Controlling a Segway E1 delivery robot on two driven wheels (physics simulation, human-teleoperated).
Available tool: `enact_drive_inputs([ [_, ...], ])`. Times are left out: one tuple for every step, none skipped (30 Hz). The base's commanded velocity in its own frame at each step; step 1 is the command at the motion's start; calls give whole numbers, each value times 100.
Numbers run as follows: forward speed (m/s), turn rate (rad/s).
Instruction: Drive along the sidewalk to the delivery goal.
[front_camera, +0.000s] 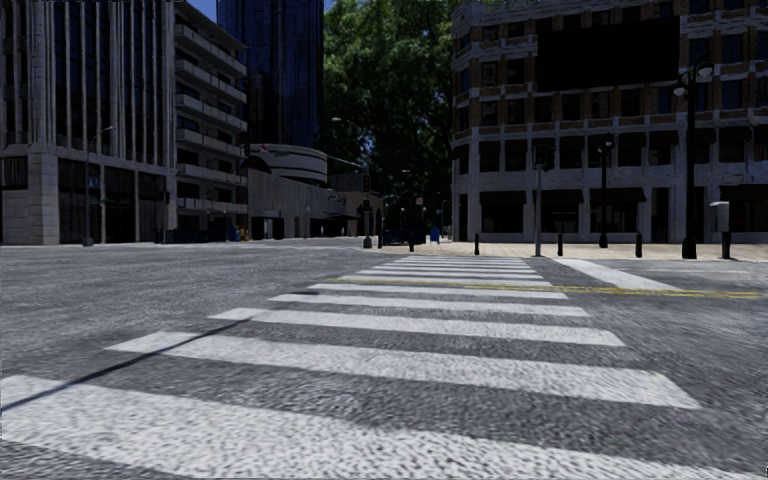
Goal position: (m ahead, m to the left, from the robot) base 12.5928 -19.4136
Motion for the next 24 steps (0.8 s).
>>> enact_drive_inputs([
  [134, -61],
  [134, -61],
  [134, -61],
  [134, -61],
  [134, -61],
  [134, -61],
  [134, -61],
  [134, -61],
  [134, -59],
  [134, -58],
  [134, -58],
  [134, -57],
  [134, -57],
  [134, -56],
  [152, -53],
  [200, -50],
  [200, -50],
  [200, -48],
  [200, -44],
  [200, -41],
  [200, -39],
  [200, -39],
  [200, -37],
  [200, -30],
])
